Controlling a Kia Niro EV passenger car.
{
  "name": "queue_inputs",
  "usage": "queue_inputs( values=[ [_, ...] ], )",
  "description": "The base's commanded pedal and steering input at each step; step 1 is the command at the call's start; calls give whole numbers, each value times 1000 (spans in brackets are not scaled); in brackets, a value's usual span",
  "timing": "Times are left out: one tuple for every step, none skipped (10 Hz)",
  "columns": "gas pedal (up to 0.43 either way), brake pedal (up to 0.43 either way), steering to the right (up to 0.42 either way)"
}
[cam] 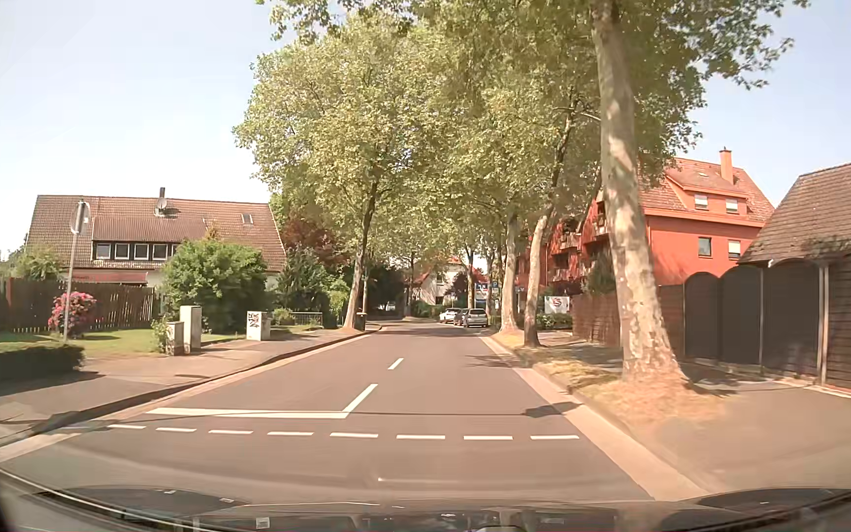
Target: Follow the waypoints while adhering to traffic rules and regulations
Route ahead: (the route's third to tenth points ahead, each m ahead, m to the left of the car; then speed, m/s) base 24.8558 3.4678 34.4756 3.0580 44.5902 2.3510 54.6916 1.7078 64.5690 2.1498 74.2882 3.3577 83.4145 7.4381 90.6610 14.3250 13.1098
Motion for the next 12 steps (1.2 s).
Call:
queue_inputs(
  values=[
    [169,0,-4],
    [169,0,-4],
    [169,0,-4],
    [169,0,-4],
    [169,0,-4],
    [169,0,-3],
    [169,0,-3],
    [169,0,-2],
    [169,0,-1],
    [157,0,-1],
    [157,0,-1],
    [157,0,-1]
  ],
)
